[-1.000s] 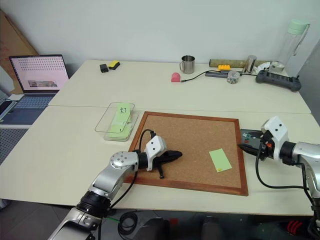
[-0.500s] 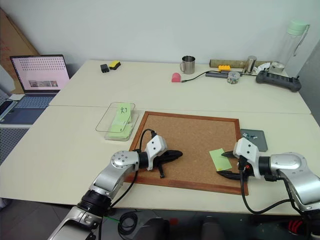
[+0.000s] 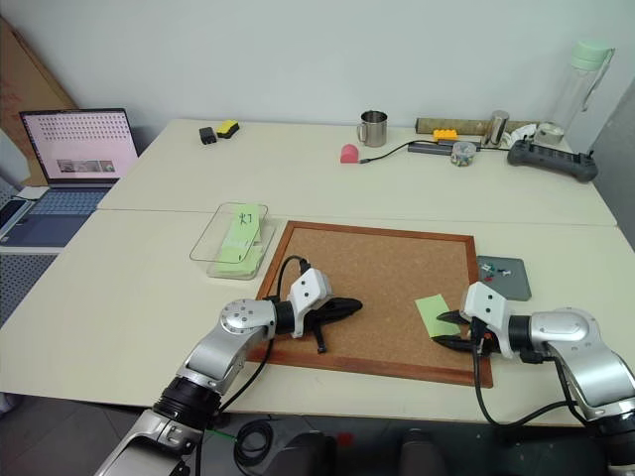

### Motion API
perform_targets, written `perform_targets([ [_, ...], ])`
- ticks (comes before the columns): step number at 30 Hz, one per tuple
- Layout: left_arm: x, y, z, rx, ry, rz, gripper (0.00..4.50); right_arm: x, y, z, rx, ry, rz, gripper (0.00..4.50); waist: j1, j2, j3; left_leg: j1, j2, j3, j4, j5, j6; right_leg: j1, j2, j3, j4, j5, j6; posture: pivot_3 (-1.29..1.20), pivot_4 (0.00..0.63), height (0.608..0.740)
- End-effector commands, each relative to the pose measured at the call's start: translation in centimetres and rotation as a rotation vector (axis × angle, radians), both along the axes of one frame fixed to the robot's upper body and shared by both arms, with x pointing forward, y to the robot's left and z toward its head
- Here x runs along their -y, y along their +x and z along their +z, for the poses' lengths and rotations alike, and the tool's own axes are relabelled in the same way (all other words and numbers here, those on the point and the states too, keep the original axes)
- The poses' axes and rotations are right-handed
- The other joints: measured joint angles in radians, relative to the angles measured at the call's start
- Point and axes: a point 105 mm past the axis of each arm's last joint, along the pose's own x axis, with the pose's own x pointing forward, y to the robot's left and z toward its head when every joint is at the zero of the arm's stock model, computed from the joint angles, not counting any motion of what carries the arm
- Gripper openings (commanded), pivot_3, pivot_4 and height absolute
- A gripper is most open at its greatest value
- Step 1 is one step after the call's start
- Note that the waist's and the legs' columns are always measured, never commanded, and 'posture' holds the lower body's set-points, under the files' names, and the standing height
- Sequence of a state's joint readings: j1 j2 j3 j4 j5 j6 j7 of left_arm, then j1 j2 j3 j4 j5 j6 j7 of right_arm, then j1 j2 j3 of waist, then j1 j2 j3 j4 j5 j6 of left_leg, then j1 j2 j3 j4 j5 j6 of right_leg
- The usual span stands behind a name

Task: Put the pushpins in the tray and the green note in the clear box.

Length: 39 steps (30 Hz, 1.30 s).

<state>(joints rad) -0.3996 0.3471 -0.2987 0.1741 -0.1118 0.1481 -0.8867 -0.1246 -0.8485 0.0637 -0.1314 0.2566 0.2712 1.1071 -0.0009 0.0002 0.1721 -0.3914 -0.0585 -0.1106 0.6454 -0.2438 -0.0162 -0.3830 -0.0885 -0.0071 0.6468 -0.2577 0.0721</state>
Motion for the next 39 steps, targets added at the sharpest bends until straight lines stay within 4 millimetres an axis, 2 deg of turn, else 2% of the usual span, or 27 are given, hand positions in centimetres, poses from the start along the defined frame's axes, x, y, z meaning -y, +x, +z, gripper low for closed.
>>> perform_targets([
  [1,-0.8,-0.3,-2.3,-0.077,0.063,0.024,0.0,-0.1,-0.2,0.1,0.017,0.0,0.016,0.98,0.0,0.0,0.0,0.0,0.0,0.0,0.0,0.0,0.0,0.0,0.0,0.0,0.0,0.0,0.0,0.0,0.15,0.74],
  [4,-0.8,-0.4,-2.4,-0.078,0.064,0.023,0.0,0.0,-0.4,0.1,0.01,-0.002,0.023,0.24,0.0,0.0,0.0,0.0,0.0,0.0,0.0,0.0,0.0,0.0,0.0,0.0,0.0,0.0,0.0,0.0,0.15,0.74],
  [6,-0.8,-0.4,-2.4,-0.08,0.063,0.022,0.0,0.1,-0.6,0.2,0.005,0.01,0.021,0.07,0.0,0.0,0.0,0.001,0.0,0.0,0.0,0.0,0.0,0.001,0.0,0.0,0.0,0.0,0.0,0.0,0.15,0.74],
  [10,-0.8,-0.4,-2.4,-0.082,0.062,0.021,0.0,0.0,-0.7,0.9,0.012,0.029,0.028,0.07,0.0,0.0,0.0,0.001,0.0,0.0,0.0,0.0,0.0,0.001,0.0,0.0,0.0,0.0,0.0,0.0,0.15,0.74],
  [19,-0.7,-0.1,-2.2,-0.097,0.026,0.041,0.0,-0.8,-1.2,5.6,0.088,0.082,0.067,0.07,0.001,0.0,0.0,0.001,0.0,-0.001,0.0,0.0,0.0,0.002,0.0,0.0,0.0,0.0,0.0,0.0,0.15,0.74],
  [24,-0.2,0.5,-0.2,-0.074,-0.044,0.059,0.0,-1.1,-0.7,6.3,0.141,0.065,0.073,0.07,0.002,-0.001,0.0,0.001,0.0,-0.001,0.0,0.0,0.0,0.003,0.0,-0.001,-0.001,-0.001,0.001,0.0,0.15,0.74],
  [26,-0.3,0.4,2.3,-0.105,-0.167,0.072,0.38,-1.2,0.1,6.3,0.221,0.012,0.078,0.0,0.002,-0.001,0.001,0.001,0.0,-0.001,0.0,0.0,0.0,0.002,0.0,0.0,-0.001,-0.001,0.001,0.0,0.15,0.74],
  [27,-0.3,0.3,3.0,-0.119,-0.204,0.069,0.38,-1.2,0.3,6.3,0.246,-0.005,0.081,0.0,0.001,-0.001,0.001,0.001,0.0,-0.001,0.0,0.0,0.0,0.002,0.0,0.0,-0.001,-0.001,0.001,0.0,0.15,0.74],
  [29,-0.3,-1.1,4.2,-0.231,-0.306,0.03,0.81,-1.5,0.9,6.3,0.299,-0.027,0.094,0.0,-0.004,-0.004,0.002,-0.001,0.0,-0.001,0.0,0.0,0.0,-0.001,0.0,0.0,0.0,-0.001,0.001,0.0,0.15,0.74],
  [34,0.2,-3.0,5.0,-0.42,-0.437,0.007,1.85,-2.1,1.8,6.6,0.411,-0.057,0.135,0.0,-0.004,-0.004,0.002,-0.004,0.001,-0.001,-0.001,0.0,0.0,-0.005,0.0,0.0,0.001,0.002,-0.004,0.0,0.15,0.74],
  [39,1.5,-3.2,6.2,-0.539,-0.571,0.0,2.89,-3.3,2.3,7.8,0.544,-0.087,0.205,0.0,-0.001,-0.005,0.003,-0.005,0.0,-0.001,0.0,0.0,0.0,-0.005,0.0,0.0,0.0,0.002,-0.004,0.0,0.15,0.74],
])
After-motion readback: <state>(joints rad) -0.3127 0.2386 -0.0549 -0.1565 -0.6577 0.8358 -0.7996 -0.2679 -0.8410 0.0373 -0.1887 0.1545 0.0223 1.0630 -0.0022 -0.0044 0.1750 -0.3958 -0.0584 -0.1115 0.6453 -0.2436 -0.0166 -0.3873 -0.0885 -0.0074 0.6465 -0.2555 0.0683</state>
